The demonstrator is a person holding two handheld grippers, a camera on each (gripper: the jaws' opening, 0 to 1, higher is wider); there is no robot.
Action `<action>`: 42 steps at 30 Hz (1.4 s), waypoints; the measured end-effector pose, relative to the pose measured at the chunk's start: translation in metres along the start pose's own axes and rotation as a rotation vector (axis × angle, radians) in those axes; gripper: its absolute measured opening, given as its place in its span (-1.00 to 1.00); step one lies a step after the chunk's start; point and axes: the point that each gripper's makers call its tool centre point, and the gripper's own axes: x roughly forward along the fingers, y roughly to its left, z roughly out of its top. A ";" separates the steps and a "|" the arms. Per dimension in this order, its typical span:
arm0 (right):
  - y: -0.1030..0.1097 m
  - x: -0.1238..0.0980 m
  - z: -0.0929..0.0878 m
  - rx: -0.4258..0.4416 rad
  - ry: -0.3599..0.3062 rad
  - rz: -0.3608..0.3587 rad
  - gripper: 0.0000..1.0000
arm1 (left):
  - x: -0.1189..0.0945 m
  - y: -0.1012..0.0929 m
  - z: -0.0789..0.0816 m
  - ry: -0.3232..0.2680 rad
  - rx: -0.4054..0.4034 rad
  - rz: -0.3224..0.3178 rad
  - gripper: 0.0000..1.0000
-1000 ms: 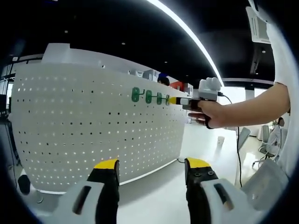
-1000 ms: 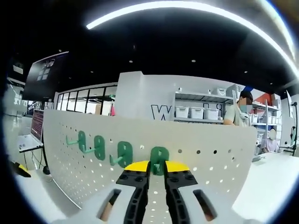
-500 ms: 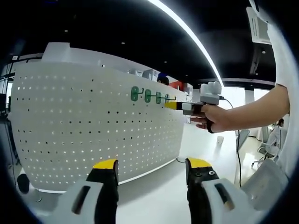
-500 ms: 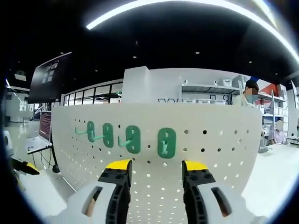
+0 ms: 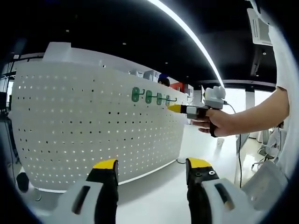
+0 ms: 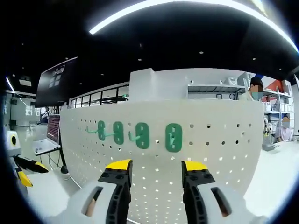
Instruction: Insert the hook assembly into the mounting plate slot until the hook locks in place.
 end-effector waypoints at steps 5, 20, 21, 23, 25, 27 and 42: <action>0.007 -0.007 -0.002 0.000 -0.001 0.028 -0.15 | 0.000 0.000 0.000 -0.002 -0.003 0.001 0.21; 0.041 -0.030 -0.025 0.035 0.029 0.075 -0.16 | -0.002 0.002 0.004 -0.017 -0.005 0.009 0.20; 0.044 -0.032 -0.028 0.043 0.036 0.082 -0.16 | -0.002 0.002 0.004 -0.016 -0.004 0.009 0.20; 0.047 -0.035 -0.030 0.042 0.040 0.083 -0.16 | -0.003 0.002 0.003 -0.015 -0.005 0.010 0.20; 0.049 -0.038 -0.031 0.054 0.040 0.091 -0.15 | -0.004 0.002 0.003 -0.015 -0.006 0.011 0.20; 0.052 -0.040 -0.032 0.051 0.040 0.094 -0.15 | -0.004 0.002 0.002 -0.014 -0.008 0.012 0.20; 0.073 -0.056 -0.042 0.043 0.056 0.154 -0.13 | -0.005 0.001 0.002 -0.015 -0.012 0.008 0.21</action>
